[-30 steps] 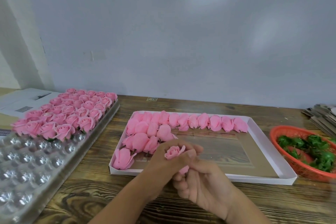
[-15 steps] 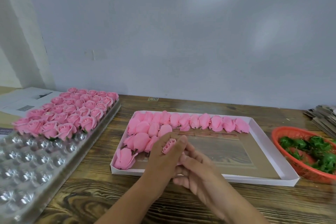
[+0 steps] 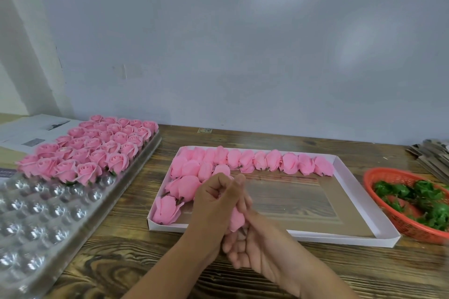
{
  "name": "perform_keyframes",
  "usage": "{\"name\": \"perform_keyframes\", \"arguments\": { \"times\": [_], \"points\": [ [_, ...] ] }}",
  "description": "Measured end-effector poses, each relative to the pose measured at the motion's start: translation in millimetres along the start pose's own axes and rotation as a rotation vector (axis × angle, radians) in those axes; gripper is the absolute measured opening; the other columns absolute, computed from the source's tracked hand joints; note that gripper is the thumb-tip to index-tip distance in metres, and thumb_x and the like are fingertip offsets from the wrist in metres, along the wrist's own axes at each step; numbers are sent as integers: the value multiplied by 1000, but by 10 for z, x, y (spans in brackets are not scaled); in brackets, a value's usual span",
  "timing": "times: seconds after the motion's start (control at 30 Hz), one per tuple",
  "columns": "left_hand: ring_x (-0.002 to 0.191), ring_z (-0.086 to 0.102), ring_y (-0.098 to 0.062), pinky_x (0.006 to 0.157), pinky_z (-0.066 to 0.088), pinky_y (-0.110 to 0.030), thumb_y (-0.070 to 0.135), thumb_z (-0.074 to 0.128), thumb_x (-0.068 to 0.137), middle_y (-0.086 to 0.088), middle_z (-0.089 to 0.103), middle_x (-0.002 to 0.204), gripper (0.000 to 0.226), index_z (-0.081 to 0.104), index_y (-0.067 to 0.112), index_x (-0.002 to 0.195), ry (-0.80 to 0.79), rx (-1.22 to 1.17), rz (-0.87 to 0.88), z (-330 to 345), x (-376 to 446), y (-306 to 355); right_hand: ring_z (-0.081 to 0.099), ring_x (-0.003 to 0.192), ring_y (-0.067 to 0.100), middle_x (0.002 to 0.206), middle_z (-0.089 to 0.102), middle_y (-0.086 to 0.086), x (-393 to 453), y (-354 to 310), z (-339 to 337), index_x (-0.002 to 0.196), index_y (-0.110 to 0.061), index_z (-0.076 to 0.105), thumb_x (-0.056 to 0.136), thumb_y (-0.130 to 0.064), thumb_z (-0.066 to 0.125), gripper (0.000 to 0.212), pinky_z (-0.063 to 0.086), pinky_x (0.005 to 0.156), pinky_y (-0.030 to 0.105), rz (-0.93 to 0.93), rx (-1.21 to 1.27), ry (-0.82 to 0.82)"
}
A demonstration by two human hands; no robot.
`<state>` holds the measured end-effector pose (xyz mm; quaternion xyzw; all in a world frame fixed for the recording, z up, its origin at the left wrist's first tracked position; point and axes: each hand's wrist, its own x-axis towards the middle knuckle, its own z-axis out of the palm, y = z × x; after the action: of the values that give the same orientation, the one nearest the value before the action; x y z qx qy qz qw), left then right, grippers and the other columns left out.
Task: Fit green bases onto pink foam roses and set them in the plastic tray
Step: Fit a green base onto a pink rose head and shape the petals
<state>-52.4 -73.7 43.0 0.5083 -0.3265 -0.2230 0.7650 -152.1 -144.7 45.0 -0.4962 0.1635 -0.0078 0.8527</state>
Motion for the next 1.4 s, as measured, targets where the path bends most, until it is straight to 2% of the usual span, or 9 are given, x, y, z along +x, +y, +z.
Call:
{"name": "perform_keyframes", "arguments": {
  "times": [0.2,0.4,0.57,0.73,0.9,1.07,1.23,1.33,1.4],
  "points": [
    [70,62,-23,84,57,-41,54,75,75,-9,61,64,39,62,19,62,102,-34,-3,-2,34,0,63,66,19,82,63,15,50,14,-10,108,-6,58,92,-32,59,31,56,61,28,-163,19,136],
    [78,65,-39,74,56,-48,55,69,87,-14,69,76,43,66,14,76,95,250,131,-49,45,-3,54,57,15,69,58,11,17,-1,-75,88,-2,62,77,-30,69,31,48,52,23,-203,100,141],
    [52,45,-11,51,38,-20,48,49,94,-6,52,59,48,53,10,65,113,572,346,-90,38,-27,49,54,14,66,54,8,-21,-46,-81,83,-7,66,82,-30,70,23,44,49,22,-127,131,83],
    [51,41,-3,49,32,-11,41,50,94,-4,47,57,43,47,13,62,125,616,409,-99,38,-41,43,50,15,63,50,8,-41,-62,-60,78,-8,63,84,-35,60,28,38,46,22,-64,132,54],
    [48,47,2,49,35,-6,15,63,97,20,51,49,48,52,37,56,183,567,353,-100,62,-32,46,50,16,63,56,10,-89,-112,-29,89,-5,55,89,-39,56,34,39,46,24,-77,-60,136],
    [47,51,4,49,38,-6,12,58,99,18,51,46,55,51,34,49,222,532,281,-116,88,-35,52,52,11,63,63,-1,-274,-422,-235,96,-9,67,100,-25,48,25,45,50,23,-304,-559,480],
    [46,52,5,45,38,-8,20,58,98,14,48,43,53,45,25,47,245,513,218,-142,123,-57,53,53,12,69,70,-1,-671,-949,-1009,87,-16,70,93,-15,56,15,42,51,27,-466,-699,971],
    [45,53,3,40,38,-9,21,57,100,17,53,44,56,56,33,45,222,486,166,-123,111,-46,62,69,17,78,68,-3,-873,-1128,-1657,80,-22,64,87,-22,57,10,48,62,33,-312,-1119,1279],
    [43,52,3,39,37,-9,22,57,101,17,52,43,58,55,35,44,215,469,151,-111,100,-31,65,66,23,78,66,3,-921,-1208,-2008,85,-18,62,89,-22,58,7,56,63,38,-66,-1302,1348]
  ]
}}
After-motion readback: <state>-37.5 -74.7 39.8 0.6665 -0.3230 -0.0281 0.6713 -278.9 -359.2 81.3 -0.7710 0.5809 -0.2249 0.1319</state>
